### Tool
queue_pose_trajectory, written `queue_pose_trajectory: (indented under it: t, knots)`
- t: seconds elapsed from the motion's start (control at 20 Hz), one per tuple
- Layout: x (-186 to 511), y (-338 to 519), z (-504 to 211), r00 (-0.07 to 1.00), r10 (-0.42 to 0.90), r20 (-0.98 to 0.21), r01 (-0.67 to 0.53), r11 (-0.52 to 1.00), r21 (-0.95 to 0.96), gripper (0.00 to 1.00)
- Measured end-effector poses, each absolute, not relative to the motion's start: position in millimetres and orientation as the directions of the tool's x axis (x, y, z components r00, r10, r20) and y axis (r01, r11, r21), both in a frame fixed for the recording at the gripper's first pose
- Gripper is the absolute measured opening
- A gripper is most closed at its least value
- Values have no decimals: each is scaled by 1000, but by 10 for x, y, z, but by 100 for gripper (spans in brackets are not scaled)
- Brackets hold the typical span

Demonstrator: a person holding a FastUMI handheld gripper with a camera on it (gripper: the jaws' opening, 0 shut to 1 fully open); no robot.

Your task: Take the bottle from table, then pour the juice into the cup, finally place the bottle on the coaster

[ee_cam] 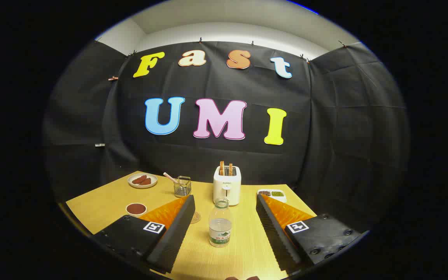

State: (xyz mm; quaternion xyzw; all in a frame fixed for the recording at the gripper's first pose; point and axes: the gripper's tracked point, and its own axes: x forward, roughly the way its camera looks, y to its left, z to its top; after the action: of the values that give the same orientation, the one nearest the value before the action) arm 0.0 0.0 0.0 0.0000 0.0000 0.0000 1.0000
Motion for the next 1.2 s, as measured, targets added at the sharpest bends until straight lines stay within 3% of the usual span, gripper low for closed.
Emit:
queue_pose_trajectory:
  t: [1.2]
  knots:
    - [377,91,-216,999,42,-32,-42,999,7,98]
